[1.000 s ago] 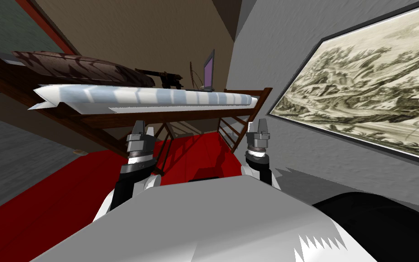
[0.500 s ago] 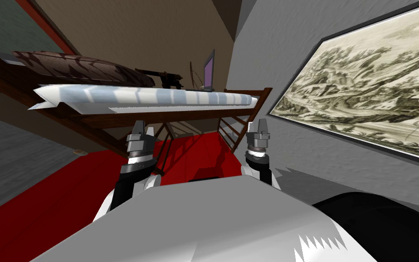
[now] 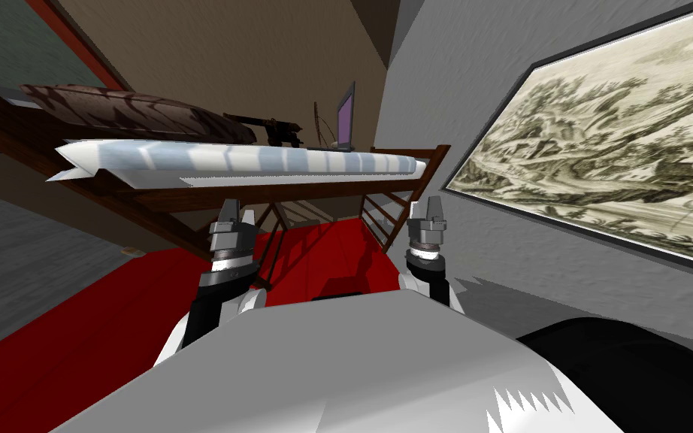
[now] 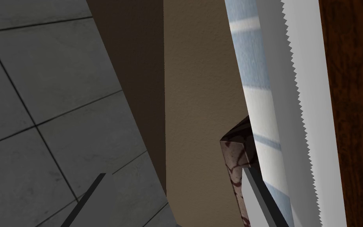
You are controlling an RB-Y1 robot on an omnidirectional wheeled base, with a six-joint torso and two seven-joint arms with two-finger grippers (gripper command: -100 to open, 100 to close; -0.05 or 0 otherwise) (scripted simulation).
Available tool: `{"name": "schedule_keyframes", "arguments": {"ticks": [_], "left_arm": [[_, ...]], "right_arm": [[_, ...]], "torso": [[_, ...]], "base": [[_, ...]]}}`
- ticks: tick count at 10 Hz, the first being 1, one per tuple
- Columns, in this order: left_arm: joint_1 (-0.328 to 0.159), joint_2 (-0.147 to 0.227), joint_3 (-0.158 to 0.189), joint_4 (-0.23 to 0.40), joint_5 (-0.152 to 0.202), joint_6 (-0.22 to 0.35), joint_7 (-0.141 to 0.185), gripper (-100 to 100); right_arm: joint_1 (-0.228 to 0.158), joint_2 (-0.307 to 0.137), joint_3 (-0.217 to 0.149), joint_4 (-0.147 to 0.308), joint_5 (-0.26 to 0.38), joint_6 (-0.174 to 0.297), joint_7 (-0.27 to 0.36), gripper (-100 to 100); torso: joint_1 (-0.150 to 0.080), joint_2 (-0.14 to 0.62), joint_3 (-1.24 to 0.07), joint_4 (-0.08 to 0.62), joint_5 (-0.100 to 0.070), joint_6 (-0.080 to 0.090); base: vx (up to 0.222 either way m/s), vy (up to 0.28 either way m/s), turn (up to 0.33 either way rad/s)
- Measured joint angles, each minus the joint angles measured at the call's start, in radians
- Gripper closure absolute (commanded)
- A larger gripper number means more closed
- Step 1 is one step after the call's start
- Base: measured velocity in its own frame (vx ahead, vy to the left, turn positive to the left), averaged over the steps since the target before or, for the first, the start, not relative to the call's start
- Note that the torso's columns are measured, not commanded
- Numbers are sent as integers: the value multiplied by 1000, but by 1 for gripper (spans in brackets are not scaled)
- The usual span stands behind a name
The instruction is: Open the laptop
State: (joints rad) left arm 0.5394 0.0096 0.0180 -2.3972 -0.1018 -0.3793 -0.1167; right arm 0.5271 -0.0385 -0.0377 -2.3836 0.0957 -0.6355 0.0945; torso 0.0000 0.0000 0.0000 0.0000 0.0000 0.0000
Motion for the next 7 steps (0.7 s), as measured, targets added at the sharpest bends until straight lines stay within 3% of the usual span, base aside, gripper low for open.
{"name": "schedule_keyframes", "arguments": {"ticks": [4, 7], "left_arm": [[-90, 93, 8, 13, -12, 36, 9, -100], [-172, 127, -1, 26, -34, 74, 10, -100]], "right_arm": [[0, 0, 0, 0, 0, 0, 0, 0], [0, 0, 0, 0, 0, 0, 0, 0]], "torso": [[-2, 0, 0, 0, 0, 0], [1, 0, 0, 0, 0, 0]], "base": [[-12, -65, -16], [-7, -83, -10]]}}
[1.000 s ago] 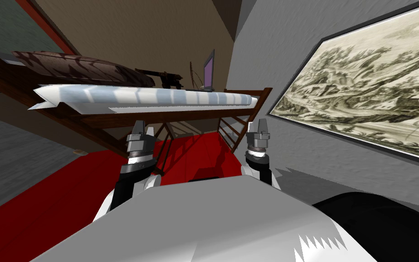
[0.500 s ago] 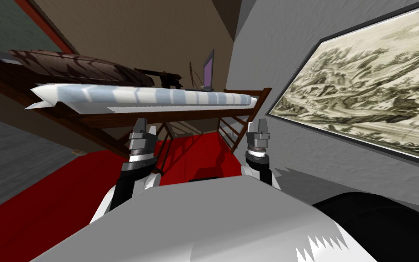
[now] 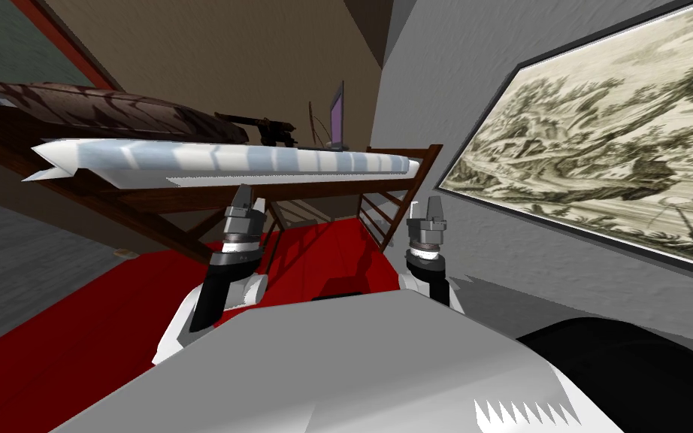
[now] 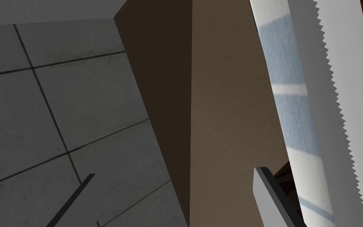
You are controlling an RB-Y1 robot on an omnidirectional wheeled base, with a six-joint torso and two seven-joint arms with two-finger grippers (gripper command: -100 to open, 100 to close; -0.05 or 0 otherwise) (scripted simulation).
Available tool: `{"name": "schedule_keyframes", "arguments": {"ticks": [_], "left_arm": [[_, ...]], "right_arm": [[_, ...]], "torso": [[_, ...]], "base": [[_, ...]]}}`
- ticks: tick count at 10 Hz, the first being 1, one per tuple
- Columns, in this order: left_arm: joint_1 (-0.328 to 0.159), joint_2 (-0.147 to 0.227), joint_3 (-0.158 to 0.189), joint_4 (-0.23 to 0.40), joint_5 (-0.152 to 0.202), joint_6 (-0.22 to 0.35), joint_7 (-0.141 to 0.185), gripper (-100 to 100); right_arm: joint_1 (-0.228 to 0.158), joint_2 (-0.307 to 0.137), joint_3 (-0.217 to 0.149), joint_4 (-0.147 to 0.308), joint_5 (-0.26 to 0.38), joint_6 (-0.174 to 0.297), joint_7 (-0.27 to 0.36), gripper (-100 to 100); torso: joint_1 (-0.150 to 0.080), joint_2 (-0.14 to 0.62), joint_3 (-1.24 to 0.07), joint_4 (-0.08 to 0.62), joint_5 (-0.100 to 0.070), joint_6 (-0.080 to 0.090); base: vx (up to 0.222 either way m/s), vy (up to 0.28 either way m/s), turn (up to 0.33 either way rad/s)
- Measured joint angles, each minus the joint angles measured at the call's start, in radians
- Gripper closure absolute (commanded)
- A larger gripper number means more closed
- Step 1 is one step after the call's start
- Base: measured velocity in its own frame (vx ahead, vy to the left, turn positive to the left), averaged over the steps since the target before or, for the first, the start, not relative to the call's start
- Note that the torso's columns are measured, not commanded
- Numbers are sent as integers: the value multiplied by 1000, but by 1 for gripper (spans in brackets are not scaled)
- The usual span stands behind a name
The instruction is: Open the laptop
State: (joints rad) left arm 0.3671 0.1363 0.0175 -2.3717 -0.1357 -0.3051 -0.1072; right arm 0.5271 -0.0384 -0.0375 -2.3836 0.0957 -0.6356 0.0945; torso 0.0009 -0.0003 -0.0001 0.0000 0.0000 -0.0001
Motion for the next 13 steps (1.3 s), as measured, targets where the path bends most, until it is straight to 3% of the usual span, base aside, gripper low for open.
{"name": "schedule_keyframes", "arguments": {"ticks": [7, 13], "left_arm": [[-206, 38, 10, 44, -34, 109, 11, -100], [-377, 50, 11, 89, -65, 196, 12, -100]], "right_arm": [[0, 0, 0, 0, 0, 0, 0, 0], [0, 0, 0, 0, 0, 0, 0, 0]], "torso": [[-1, 0, 0, 0, 0, 0], [1, 0, 0, 0, 0, 0]], "base": [[2, -63, -11], [1, -69, -10]]}}
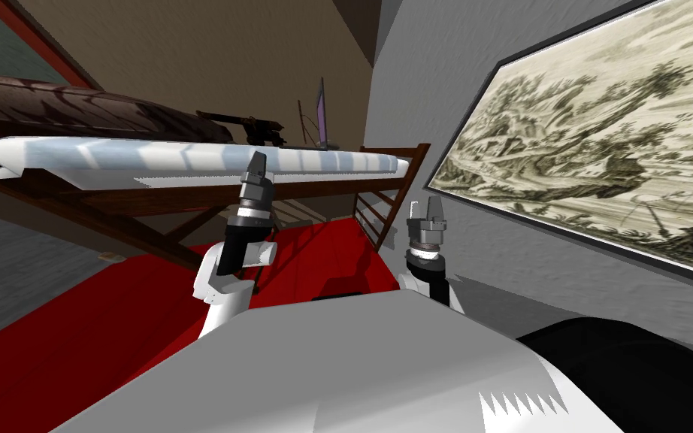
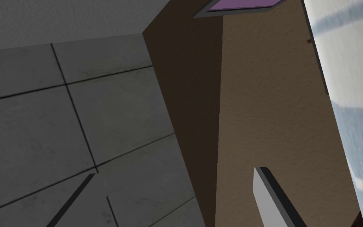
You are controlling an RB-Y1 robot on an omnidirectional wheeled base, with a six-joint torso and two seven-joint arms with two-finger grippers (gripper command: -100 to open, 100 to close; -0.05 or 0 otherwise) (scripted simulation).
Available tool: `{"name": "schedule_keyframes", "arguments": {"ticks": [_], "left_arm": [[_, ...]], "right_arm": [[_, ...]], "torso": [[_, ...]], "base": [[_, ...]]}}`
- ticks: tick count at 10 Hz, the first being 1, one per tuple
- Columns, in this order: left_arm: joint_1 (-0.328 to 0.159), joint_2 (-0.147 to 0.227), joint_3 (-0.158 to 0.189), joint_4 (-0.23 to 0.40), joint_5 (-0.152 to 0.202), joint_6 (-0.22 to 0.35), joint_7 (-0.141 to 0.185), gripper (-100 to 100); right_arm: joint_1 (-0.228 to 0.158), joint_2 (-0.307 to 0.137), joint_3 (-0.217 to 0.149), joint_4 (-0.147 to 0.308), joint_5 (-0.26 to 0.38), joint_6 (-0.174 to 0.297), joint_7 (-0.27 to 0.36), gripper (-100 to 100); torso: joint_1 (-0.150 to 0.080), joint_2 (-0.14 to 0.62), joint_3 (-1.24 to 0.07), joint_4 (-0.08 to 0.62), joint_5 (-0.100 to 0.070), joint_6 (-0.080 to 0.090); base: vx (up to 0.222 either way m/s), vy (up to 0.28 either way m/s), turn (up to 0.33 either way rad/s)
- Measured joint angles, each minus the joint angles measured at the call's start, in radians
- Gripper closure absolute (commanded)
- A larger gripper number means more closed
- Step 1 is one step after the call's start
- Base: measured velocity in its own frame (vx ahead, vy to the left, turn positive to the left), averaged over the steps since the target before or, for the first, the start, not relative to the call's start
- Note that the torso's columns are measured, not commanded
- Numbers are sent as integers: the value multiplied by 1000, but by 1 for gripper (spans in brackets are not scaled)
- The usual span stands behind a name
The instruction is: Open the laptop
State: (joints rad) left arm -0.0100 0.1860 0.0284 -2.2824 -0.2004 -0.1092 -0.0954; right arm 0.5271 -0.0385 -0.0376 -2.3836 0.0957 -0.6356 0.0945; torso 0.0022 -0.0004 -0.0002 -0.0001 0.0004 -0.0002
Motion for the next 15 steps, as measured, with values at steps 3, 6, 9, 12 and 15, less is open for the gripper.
{"name": "schedule_keyframes", "arguments": {"ticks": [3, 6, 9, 12, 15], "left_arm": [[-76, 10, 4, 15, -10, 48, 3, -100], [-152, 12, 6, 49, -24, 80, 1, -100], [-235, 19, 9, 79, -36, 132, 0, -100], [-316, 22, 8, 107, -52, 183, -4, -100], [-392, 30, 13, 144, -63, 229, -6, -100]], "right_arm": [[0, 0, 0, 0, 0, 0, 0, 0], [0, 0, 0, 0, 0, 0, 0, 0], [0, 0, 0, 0, 0, 0, 0, 0], [0, 0, 0, 0, 0, 0, 0, 0], [0, 0, 0, 0, 0, 0, 0, 0]], "torso": [[-1, 1, 0, 0, 0, 0], [-1, 1, 1, 0, 0, 0], [-1, 1, 0, 0, 0, 0], [-1, 1, 1, 0, 0, 0], [-1, 1, 0, 0, 0, 0]], "base": [[9, -51, -7], [8, -56, -6], [12, -54, -4], [11, -54, -6], [13, -56, -3]]}}
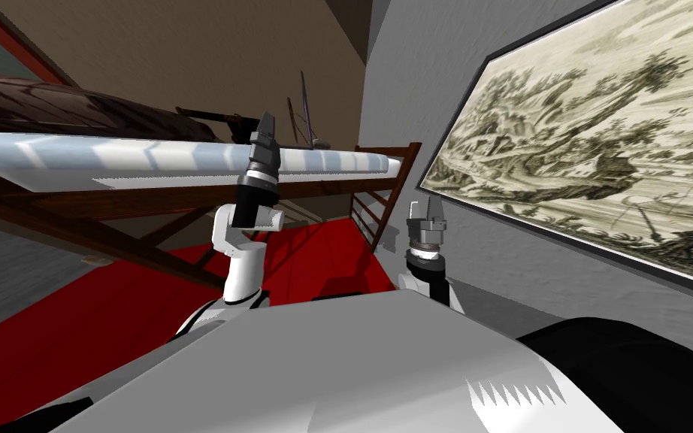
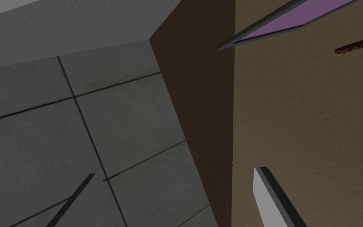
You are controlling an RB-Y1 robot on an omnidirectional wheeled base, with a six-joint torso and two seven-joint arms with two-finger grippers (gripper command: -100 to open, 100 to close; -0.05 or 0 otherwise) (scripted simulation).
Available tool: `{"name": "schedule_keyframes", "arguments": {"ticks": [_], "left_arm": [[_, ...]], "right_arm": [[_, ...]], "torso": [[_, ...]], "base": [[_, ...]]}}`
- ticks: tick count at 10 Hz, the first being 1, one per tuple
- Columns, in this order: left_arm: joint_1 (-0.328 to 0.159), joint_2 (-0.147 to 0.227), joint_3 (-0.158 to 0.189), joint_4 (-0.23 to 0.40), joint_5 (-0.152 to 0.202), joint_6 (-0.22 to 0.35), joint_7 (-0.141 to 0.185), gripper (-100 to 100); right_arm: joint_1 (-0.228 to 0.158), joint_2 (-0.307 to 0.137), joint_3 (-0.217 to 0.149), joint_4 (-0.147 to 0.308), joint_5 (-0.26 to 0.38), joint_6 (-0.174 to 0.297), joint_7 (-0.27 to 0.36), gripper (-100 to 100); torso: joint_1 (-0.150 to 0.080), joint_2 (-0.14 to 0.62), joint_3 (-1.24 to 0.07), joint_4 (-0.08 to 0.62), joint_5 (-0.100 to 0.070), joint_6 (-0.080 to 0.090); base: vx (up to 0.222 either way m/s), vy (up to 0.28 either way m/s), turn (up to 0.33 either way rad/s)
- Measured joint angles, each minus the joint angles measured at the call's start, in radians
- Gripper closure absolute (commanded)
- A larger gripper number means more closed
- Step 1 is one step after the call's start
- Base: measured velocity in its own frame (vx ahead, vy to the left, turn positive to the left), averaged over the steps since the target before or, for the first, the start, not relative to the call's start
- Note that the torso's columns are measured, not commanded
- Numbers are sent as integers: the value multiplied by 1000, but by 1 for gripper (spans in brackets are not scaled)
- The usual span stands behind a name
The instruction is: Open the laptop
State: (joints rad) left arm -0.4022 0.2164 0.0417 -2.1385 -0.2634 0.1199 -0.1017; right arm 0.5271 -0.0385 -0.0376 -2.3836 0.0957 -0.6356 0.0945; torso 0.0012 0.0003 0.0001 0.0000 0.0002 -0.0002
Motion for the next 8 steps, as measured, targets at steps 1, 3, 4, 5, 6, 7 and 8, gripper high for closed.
{"name": "schedule_keyframes", "arguments": {"ticks": [1, 3, 4, 5, 6, 7, 8], "left_arm": [[-28, 6, 3, 24, -6, 21, -1, -100], [-84, 8, 5, 45, -12, 48, -3, -100], [-113, 14, 7, 67, -18, 72, -5, -100], [-137, 15, 8, 79, -23, 91, -7, -100], [-164, 15, 9, 87, -25, 98, -8, -100], [-190, 15, 9, 112, -35, 119, -13, -100], [-217, 17, 10, 126, -40, 142, -16, -100]], "right_arm": [[0, 0, 0, 0, 0, 0, 0, 0], [0, 0, 0, 0, 0, 0, 0, 0], [0, 0, 0, 0, 0, 0, 0, 0], [0, 0, 0, 0, 0, 0, 0, 0], [0, 0, 0, 0, 0, 0, 0, 0], [0, 0, 0, 0, 0, 0, 0, 0], [0, 0, 0, 0, 0, 0, 0, 0]], "torso": [[-2, -1, 0, 0, 0, 0], [0, 0, 0, 0, 0, 0], [-1, -1, -1, 0, 0, 0], [-1, -1, 0, 0, 0, 0], [-1, 0, 0, 0, 0, 0], [-3, 0, 0, 0, 0, 0], [-3, -1, 0, 0, -1, 0]], "base": [[18, -68, 0], [24, -38, -5], [25, -55, 0], [13, -34, 4], [29, -70, -9], [33, -71, 3], [16, -33, 3]]}}
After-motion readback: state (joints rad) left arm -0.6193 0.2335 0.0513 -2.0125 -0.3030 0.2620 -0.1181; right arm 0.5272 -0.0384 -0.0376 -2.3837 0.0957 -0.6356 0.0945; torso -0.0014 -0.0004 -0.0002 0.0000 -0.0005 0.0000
